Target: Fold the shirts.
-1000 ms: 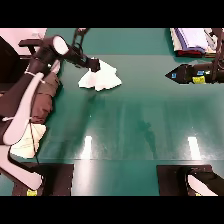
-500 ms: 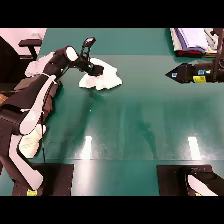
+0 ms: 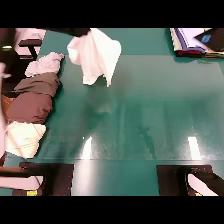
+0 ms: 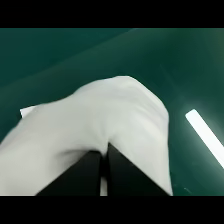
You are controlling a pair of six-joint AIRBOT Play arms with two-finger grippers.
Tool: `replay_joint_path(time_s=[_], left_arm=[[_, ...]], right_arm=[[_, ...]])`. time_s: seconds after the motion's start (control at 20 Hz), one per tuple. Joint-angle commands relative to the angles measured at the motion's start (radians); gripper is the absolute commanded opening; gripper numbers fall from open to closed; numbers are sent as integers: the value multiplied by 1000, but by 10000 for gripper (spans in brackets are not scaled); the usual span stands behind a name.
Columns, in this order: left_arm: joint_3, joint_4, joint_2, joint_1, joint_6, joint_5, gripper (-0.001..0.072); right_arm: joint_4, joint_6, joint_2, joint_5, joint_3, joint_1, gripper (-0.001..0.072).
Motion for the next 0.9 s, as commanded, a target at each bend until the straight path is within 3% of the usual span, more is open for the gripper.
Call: replay_joint_path(time_s=[0.0, 0.15, 0.3, 0.35, 0.4, 0.45, 0.6, 0.7, 0.85], left_arm=[[-82, 31, 203, -53, 27, -61, 23], [-98, 33, 195, -200, 27, -180, 23], [-121, 29, 121, -348, 67, -154, 28], [-130, 28, 96, -383, 80, -136, 186], [-131, 28, 67, -409, 79, -119, 482], [-130, 30, 46, -418, 80, -103, 563], [-130, 172, 49, -368, 77, -87, 563], [-132, 295, 50, -267, 27, -109, 563], [-223, 253, 32, -61, -77, -88, 563]], right_arm=[[-3, 0, 0, 1, 119, -18, 15], [0, 0, 0, 4, 146, -17, 15], [0, 0, -1, 35, 145, -17, 15], [0, 0, 0, 53, 145, -17, 15], [0, 0, 0, 69, 145, -17, 15], [0, 0, 0, 85, 145, -17, 15], [0, 0, 0, 109, 145, -17, 15], [0, 0, 0, 109, 145, -17, 15], [1, 1, -1, 119, 143, -17, 43]])
